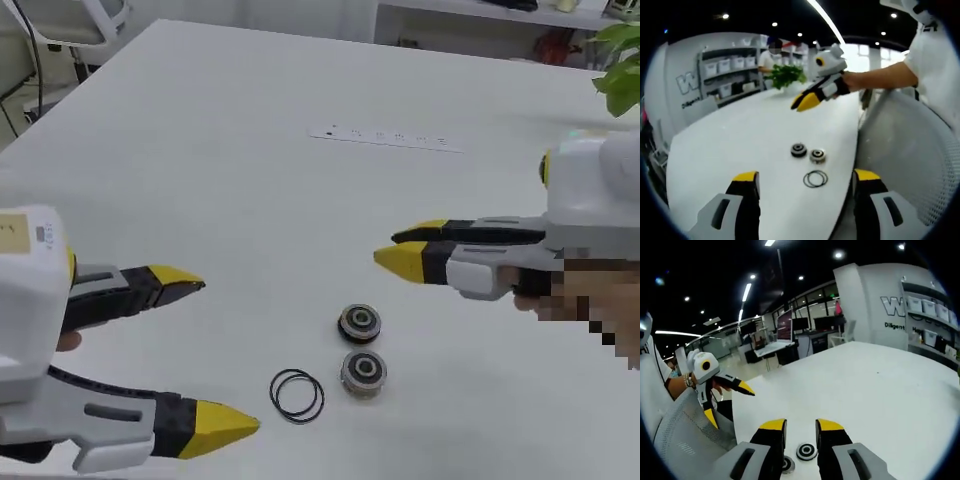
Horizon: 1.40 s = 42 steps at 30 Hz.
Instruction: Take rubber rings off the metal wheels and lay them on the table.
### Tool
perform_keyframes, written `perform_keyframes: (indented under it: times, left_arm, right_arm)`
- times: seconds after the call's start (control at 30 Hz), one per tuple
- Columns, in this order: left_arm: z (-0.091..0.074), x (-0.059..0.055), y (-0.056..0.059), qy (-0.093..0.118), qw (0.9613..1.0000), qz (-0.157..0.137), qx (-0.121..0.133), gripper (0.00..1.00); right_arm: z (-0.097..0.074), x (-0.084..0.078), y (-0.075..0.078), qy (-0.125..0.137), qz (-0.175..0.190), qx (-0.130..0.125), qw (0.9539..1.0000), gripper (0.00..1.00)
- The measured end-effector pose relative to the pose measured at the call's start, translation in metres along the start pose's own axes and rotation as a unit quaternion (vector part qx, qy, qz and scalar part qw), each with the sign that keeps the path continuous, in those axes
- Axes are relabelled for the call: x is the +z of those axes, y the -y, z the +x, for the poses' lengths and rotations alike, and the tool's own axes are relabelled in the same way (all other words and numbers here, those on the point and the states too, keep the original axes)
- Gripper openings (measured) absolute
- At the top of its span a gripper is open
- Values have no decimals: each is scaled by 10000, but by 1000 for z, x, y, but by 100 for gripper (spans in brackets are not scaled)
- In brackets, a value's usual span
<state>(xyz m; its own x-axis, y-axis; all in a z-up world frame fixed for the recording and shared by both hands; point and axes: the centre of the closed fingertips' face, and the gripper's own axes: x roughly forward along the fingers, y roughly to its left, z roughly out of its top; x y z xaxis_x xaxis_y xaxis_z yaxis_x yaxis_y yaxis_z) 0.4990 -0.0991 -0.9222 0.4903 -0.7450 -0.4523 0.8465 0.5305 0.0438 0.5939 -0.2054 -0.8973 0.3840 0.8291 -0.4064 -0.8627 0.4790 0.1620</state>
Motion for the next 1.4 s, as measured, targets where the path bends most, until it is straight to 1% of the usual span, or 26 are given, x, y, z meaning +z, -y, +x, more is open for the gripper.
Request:
perform_keyframes:
  times: [0.1, 0.2, 0.3, 0.4, 0.47, 0.53, 0.67, 0.73, 0.77, 0.8, 0.87, 0.93, 0.97, 1.0, 1.03, 1.13, 1.17, 1.2, 1.3, 1.33, 1.37, 1.4]
  left_arm:
    - [-1, 7, -7, 6, 9999, 139, 42, 77]
    - [-2, 17, -14, 22, 9996, 295, 44, 77]
    - [-2, 23, -18, 21, 9992, 396, 35, 77]
    - [-1, 34, -24, 97, 9987, 501, 58, 76]
    - [-1, 41, -27, 156, 9983, 558, 40, 76]
    - [0, 47, -28, 182, 9978, 630, 27, 76]
    - [4, 64, -34, 234, 9962, 844, 4, 75]
    - [7, 75, -36, 334, 9952, 918, -54, 75]
    - [11, 81, -37, 421, 9946, 941, -100, 75]
    - [13, 84, -38, 455, 9945, 941, -110, 75]
    - [20, 92, -41, 511, 9939, 973, -131, 74]
    - [27, 99, -42, 534, 9933, 1017, -144, 73]
    - [28, 101, -41, 536, 9931, 1028, -147, 73]
    - [32, 108, -40, 575, 9919, 1125, -165, 73]
    - [34, 112, -39, 635, 9911, 1156, -164, 73]
    - [42, 126, -37, 818, 9899, 1138, -214, 72]
    - [45, 129, -37, 844, 9894, 1160, -211, 72]
    - [51, 130, -42, 880, 9888, 1191, -192, 71]
    - [64, 135, -48, 1020, 9876, 1188, -123, 68]
    - [69, 136, -50, 1122, 9873, 1120, -86, 66]
    - [76, 136, -55, 1200, 9883, 938, -7, 65]
    - [80, 133, -58, 1199, 9890, 861, 52, 65]
  right_arm:
    - [-1, 1, 8, 61, 73, -89, 9999, 21]
    - [-1, -1, 16, 71, 121, -187, 9997, 21]
    - [3, -3, 19, 92, 210, -212, 9995, 20]
    - [8, -8, 20, 75, 261, -226, 9994, 20]
    - [10, -11, 20, 50, 311, -209, 9993, 20]
    - [12, -18, 19, -18, 324, -185, 9993, 20]
    - [13, -36, 24, -124, 476, -243, 9985, 20]
    - [13, -46, 25, -217, 564, -223, 9979, 20]
    - [12, -53, 25, -264, 640, -189, 9974, 20]
    - [11, -57, 26, -307, 714, -185, 9968, 19]
    - [9, -67, 29, -435, 738, -225, 9961, 20]
    - [9, -70, 31, -504, 722, -247, 9958, 20]
    - [9, -72, 31, -516, 723, -249, 9957, 19]
    - [9, -73, 32, -537, 741, -250, 9955, 19]
    - [9, -75, 32, -558, 745, -251, 9953, 20]
    - [13, -80, 31, -645, 711, -215, 9951, 19]
    - [13, -81, 31, -663, 705, -214, 9951, 19]
    - [15, -83, 30, -696, 694, -207, 9949, 19]
    - [18, -86, 28, -744, 661, -162, 9949, 19]
    - [19, -86, 27, -764, 636, -133, 9950, 19]
    - [20, -87, 25, -780, 607, -114, 9950, 19]
    - [21, -87, 24, -791, 588, -100, 9951, 19]
